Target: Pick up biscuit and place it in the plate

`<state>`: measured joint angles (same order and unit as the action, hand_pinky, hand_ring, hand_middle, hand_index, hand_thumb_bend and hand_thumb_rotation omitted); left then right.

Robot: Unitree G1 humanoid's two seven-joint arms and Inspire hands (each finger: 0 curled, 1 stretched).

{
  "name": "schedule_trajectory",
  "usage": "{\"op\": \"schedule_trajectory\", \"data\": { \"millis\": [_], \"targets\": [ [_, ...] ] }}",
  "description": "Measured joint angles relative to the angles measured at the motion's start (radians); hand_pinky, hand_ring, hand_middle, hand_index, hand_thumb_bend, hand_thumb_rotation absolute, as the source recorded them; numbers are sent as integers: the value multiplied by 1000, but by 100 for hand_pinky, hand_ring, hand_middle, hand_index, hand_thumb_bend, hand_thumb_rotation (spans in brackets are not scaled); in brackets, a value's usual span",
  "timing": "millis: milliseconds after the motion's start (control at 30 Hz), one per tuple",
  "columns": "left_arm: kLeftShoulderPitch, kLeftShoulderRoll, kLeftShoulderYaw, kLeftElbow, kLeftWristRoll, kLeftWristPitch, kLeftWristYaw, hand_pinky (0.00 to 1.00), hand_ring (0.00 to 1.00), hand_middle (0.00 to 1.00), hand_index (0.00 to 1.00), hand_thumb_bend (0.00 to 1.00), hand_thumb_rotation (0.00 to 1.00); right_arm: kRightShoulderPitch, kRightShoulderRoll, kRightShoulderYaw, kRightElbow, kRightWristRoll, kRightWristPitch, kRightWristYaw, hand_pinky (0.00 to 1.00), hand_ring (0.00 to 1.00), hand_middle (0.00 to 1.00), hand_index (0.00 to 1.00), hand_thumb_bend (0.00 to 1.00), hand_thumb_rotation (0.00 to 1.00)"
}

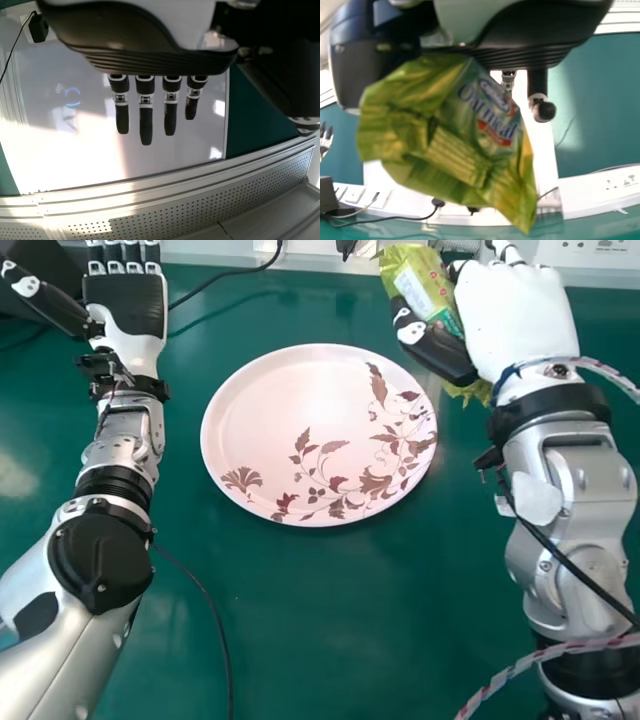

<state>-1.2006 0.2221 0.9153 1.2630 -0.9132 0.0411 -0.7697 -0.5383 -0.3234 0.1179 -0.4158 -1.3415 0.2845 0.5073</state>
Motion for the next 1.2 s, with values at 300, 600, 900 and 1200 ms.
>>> {"op": "schedule_trajectory", "data": {
  "millis": [300, 600, 900, 1200],
  "targets": [
    [0, 0, -1, 1, 1, 6, 0, 84, 77, 87, 96, 100, 42, 0, -17, 5, 22, 65, -31, -44, 5, 12, 19, 49, 49, 4],
    [0, 0, -3, 1, 19, 7, -1, 87, 78, 88, 97, 100, 43, -2, -34, 12, 51, 117, -46, -52, 5, 13, 20, 49, 49, 5],
    [0, -2, -3, 1, 29, 7, -2, 88, 79, 88, 99, 100, 39, -18, -50, 26, 127, 171, -68, -88, 5, 12, 20, 49, 49, 4],
    [0, -4, -3, 1, 30, 8, -2, 89, 79, 88, 99, 100, 37, -33, -67, 55, 210, 213, -93, -157, 5, 12, 20, 49, 50, 5]
  ]
}}
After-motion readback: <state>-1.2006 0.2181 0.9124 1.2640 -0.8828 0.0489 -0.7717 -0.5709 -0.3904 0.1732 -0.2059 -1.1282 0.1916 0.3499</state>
